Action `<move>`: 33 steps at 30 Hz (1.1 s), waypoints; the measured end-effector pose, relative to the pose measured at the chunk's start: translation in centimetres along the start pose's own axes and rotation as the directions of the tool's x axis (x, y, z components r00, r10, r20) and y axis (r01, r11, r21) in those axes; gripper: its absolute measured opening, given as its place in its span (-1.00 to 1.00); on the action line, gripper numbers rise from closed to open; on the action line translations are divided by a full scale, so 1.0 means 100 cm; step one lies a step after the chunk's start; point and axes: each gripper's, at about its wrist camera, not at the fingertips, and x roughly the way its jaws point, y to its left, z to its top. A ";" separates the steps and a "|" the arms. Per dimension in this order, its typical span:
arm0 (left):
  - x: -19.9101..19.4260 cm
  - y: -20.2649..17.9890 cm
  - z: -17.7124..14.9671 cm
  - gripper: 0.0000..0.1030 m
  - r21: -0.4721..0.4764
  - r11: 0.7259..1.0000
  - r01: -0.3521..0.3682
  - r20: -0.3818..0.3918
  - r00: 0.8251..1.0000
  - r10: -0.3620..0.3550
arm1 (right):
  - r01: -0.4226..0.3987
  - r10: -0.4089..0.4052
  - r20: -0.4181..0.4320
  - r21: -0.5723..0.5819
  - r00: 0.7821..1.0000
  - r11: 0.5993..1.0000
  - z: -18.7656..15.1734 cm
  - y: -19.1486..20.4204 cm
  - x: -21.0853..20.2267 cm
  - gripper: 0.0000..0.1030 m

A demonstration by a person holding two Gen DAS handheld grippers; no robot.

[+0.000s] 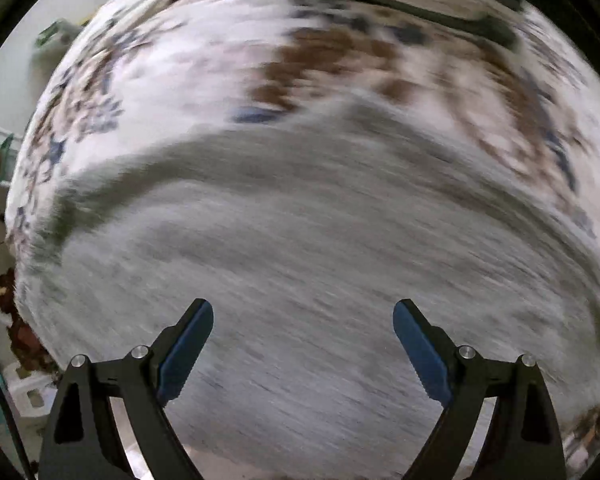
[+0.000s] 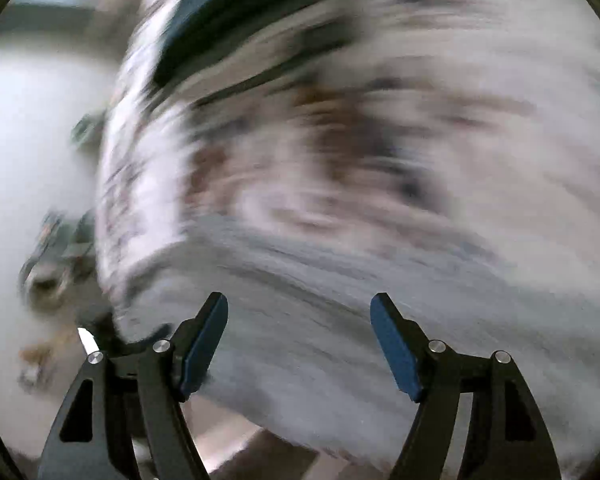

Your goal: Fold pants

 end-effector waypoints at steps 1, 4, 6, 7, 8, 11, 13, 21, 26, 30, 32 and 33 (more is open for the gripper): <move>0.007 0.014 0.006 0.79 -0.008 1.000 -0.020 0.001 1.000 0.020 | -0.015 0.013 -0.036 -0.042 0.999 0.999 0.019 0.022 0.029 0.48; 0.024 0.043 0.018 0.79 -0.034 0.999 -0.025 -0.009 1.000 0.025 | -0.027 -0.001 -0.182 -0.151 0.983 0.988 0.068 0.074 0.120 0.48; 0.033 0.054 0.024 0.79 -0.040 0.999 -0.023 -0.022 1.000 0.022 | 0.015 -0.069 -0.256 -0.207 0.964 0.978 0.079 0.093 0.162 0.45; 0.037 0.058 0.026 0.79 -0.043 0.999 -0.018 -0.030 0.999 0.016 | 0.034 -0.104 -0.295 -0.234 0.950 0.972 0.079 0.100 0.179 0.40; 0.039 0.063 0.026 0.79 -0.050 0.999 -0.012 -0.036 0.999 0.010 | 0.042 -0.122 -0.315 -0.247 0.941 0.968 0.079 0.104 0.188 0.27; 0.044 0.071 0.024 0.79 -0.064 0.998 0.015 -0.048 0.999 -0.018 | 0.018 -0.122 -0.363 -0.277 0.924 0.961 0.065 0.111 0.194 0.03; 0.047 0.076 0.021 0.79 -0.069 0.997 0.030 -0.057 0.998 -0.034 | -0.010 -0.100 -0.376 -0.278 0.921 0.960 0.057 0.114 0.188 0.03; 0.054 0.088 0.008 0.79 -0.047 0.998 0.041 -0.049 0.998 -0.043 | 0.188 -0.242 -0.222 -0.238 0.944 0.953 0.090 0.108 0.198 -0.71; 0.044 0.084 0.001 0.79 -0.039 0.999 0.036 -0.045 0.998 -0.038 | 0.114 -0.151 -0.256 -0.153 0.955 0.982 0.082 0.094 0.194 -0.34; 0.018 0.064 -0.002 0.79 -0.019 0.998 0.060 -0.016 0.998 -0.060 | 0.114 -0.118 -0.052 -0.083 0.992 0.990 0.066 0.070 0.117 0.70; 0.006 0.048 -0.009 0.79 -0.008 0.995 0.094 -0.020 0.995 -0.095 | 0.110 -0.110 0.097 0.001 0.989 0.994 0.041 0.041 0.062 0.70; 0.001 0.040 -0.012 0.79 0.001 0.994 0.109 -0.022 0.994 -0.109 | 0.112 -0.118 0.142 0.049 0.983 0.992 0.027 0.027 0.040 0.70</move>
